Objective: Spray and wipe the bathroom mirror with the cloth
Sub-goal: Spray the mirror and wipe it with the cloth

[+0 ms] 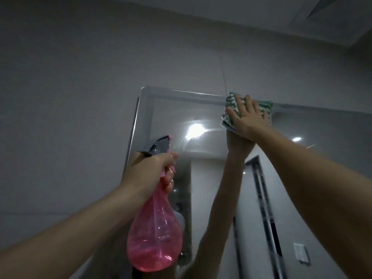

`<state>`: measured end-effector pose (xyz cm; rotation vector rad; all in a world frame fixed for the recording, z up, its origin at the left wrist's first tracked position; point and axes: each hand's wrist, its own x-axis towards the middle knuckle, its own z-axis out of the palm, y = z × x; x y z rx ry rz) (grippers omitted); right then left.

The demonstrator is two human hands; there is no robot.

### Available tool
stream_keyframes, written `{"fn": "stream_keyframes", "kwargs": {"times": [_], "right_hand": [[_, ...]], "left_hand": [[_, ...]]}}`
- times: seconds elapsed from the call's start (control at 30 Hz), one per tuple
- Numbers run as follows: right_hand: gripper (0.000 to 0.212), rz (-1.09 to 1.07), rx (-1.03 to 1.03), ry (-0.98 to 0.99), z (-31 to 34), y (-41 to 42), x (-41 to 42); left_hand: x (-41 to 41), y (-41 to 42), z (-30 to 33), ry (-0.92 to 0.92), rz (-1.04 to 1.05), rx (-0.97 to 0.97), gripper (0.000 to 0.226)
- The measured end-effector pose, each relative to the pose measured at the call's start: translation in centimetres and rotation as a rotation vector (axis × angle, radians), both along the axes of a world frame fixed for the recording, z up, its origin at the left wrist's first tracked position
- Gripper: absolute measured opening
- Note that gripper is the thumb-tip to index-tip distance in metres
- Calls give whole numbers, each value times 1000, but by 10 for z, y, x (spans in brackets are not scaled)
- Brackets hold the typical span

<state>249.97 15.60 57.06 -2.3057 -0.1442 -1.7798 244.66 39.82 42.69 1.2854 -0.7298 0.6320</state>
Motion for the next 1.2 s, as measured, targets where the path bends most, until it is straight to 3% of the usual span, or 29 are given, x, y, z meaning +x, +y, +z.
{"fn": "stream_keyframes", "kwargs": {"times": [0.33, 0.63, 0.8, 1.0, 1.2], "right_hand": [[61, 46, 136, -29, -7, 39, 1], [59, 86, -244, -118, -44, 126, -2], [58, 92, -358, -109, -90, 116, -4], [60, 53, -329, -100, -173, 73, 5], [61, 48, -258, -52, -263, 50, 12]], "left_hand": [[-5, -10, 0, 16, -56, -15, 15], [-16, 5, -5, -20, -22, -75, 12], [-15, 4, -33, -11, -53, -74, 18], [-9, -6, -85, 118, -61, -82, 30], [-29, -31, -126, 145, -24, -80, 19]]}}
